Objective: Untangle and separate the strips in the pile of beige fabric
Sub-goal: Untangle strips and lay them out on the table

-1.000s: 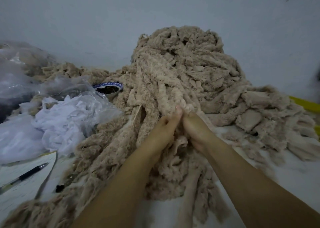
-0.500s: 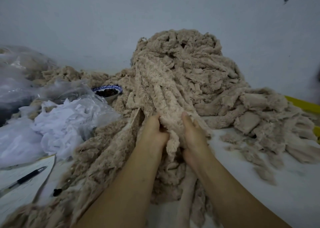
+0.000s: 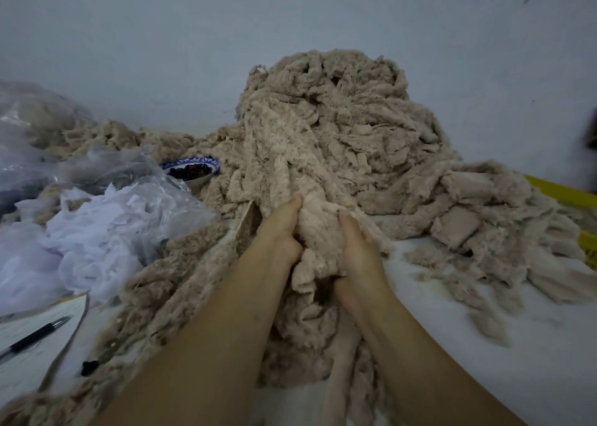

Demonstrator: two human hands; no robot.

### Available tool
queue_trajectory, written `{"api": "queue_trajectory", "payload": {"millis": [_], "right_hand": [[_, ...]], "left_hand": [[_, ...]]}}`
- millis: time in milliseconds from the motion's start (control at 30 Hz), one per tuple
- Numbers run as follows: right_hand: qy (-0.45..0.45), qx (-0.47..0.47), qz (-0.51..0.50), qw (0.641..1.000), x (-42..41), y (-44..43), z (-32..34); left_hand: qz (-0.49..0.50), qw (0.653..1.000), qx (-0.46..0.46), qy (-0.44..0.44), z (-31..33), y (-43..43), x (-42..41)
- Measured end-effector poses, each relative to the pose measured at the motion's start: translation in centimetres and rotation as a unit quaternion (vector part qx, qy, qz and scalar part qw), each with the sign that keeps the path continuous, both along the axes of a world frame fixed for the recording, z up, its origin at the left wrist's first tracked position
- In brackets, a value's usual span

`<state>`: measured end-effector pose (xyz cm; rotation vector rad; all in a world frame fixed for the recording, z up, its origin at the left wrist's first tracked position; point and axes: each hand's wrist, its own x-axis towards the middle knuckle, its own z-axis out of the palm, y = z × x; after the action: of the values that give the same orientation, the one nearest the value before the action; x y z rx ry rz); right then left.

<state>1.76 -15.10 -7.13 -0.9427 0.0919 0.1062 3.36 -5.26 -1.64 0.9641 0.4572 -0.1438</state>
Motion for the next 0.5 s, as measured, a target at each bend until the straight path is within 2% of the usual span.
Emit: {"api": "queue_trajectory", "payload": {"millis": [167, 267, 400, 500], "right_hand": [[-0.009, -0.089, -0.072, 0.993, -0.6, 0.5, -0.1], [-0.026, -0.134, -0.108, 0.985, -0.3, -0.4, 0.1], [-0.012, -0.122, -0.084, 0.989, 0.7, -1.2, -0.4], [-0.001, -0.06, -0.045, 0.997, 1.0, -1.3, -0.1]], "left_hand": [[0.021, 0.997, -0.07, 0.003, -0.2, -0.3, 0.8], [0.002, 0.99, -0.137, -0.033, -0.7, -0.2, 0.5], [-0.037, 0.981, -0.182, -0.056, -1.6, 0.6, -0.1], [-0.083, 0.982, -0.148, -0.082, -1.7, 1.0, -0.6]]}}
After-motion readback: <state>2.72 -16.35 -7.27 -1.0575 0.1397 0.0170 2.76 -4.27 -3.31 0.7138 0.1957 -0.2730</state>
